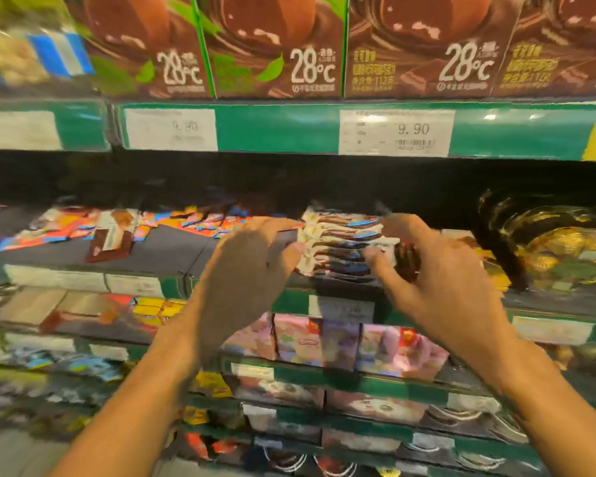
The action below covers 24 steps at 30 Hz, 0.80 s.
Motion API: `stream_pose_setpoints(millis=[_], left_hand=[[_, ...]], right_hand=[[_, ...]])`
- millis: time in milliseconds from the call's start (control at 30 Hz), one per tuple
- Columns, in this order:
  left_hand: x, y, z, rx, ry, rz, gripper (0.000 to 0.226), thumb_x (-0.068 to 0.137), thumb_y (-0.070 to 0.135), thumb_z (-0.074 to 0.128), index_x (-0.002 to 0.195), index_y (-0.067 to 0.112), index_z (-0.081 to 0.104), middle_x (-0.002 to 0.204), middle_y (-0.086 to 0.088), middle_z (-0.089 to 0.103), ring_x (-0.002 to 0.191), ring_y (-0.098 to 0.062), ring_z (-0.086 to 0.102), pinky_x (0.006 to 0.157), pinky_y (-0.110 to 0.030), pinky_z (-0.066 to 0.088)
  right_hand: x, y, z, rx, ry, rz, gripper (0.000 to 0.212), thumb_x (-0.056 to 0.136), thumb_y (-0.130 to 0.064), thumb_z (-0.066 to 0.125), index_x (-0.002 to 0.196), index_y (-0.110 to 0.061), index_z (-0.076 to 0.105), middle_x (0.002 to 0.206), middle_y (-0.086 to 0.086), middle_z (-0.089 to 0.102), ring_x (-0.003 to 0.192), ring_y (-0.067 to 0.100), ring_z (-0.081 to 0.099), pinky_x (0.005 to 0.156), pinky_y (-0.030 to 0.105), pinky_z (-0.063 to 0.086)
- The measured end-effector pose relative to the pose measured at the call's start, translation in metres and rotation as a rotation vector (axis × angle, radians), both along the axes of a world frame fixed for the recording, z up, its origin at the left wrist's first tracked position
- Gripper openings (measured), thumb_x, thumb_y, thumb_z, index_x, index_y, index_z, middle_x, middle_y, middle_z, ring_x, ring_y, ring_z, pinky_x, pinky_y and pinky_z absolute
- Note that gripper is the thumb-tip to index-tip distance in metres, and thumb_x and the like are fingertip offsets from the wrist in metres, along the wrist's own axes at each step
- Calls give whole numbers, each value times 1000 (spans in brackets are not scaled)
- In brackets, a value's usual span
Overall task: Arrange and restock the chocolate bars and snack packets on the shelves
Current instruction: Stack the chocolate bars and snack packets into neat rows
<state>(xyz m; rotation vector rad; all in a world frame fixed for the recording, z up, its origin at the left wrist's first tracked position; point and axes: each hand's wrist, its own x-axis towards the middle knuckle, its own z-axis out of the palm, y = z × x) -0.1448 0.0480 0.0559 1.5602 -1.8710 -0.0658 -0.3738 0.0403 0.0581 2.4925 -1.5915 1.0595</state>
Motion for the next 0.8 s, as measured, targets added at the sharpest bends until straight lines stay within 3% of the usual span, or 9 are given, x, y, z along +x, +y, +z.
stream_pose_setpoints(millis=[167,300,400,500,567,633,667,733,800], left_hand=[[72,21,-18,121,35,165,13,96,33,57,105,26,62,76,13,53,74,-18,57,71,-27,39],[141,28,-32,122,49,221,41,84,57,44,100,25,63,88,1,67,86,-23,67,76,-38,54],[196,28,-36,136,113,271,42,87,52,51,105,17,67,96,-2,69,89,-21,68,79,-36,54],[255,24,-47,113,70,277,55,82,59,41,105,16,66,92,-6,68,79,-28,67,74,-41,54],[321,12,-80,218,-21,300,39,87,51,51,110,23,67,101,-5,69,78,-25,68,74,-41,55],[377,1,-113,301,-51,352,16,93,49,55,105,41,61,109,9,62,75,-5,61,71,-35,51],[393,-6,-119,289,-44,349,9,95,53,49,97,44,50,98,13,52,70,-2,47,64,-30,44],[408,-18,-107,184,-46,318,25,96,61,35,92,36,36,91,9,32,78,-11,24,68,-29,27],[399,-15,-72,111,-217,296,46,94,67,33,99,25,51,94,4,44,78,-16,35,75,-30,36]], right_hand=[[61,6,0,14,-10,84,43,93,-47,59,128,-25,51,112,2,71,93,29,68,72,41,56],[116,4,-5,22,4,136,42,92,-48,58,127,-25,52,110,3,71,98,31,66,74,41,53],[170,-2,-15,50,23,159,43,93,-51,53,127,-24,53,111,2,71,102,30,65,76,41,51],[228,-9,-23,100,75,144,47,92,-56,49,127,-25,52,115,3,69,108,30,62,81,43,52],[264,-15,-26,141,113,136,46,92,-54,52,128,-24,52,116,4,68,109,30,62,82,41,51],[297,-20,-29,177,151,123,51,93,-54,54,133,-24,50,122,4,66,112,29,61,82,39,49],[311,-22,-30,192,166,117,54,92,-55,54,136,-25,48,125,4,65,113,28,60,83,38,49],[337,-27,-35,210,182,124,58,92,-58,54,139,-25,46,128,2,63,114,26,60,83,38,50],[359,-33,-41,212,203,167,60,91,-61,52,138,-25,46,127,0,62,113,26,60,83,37,51]])
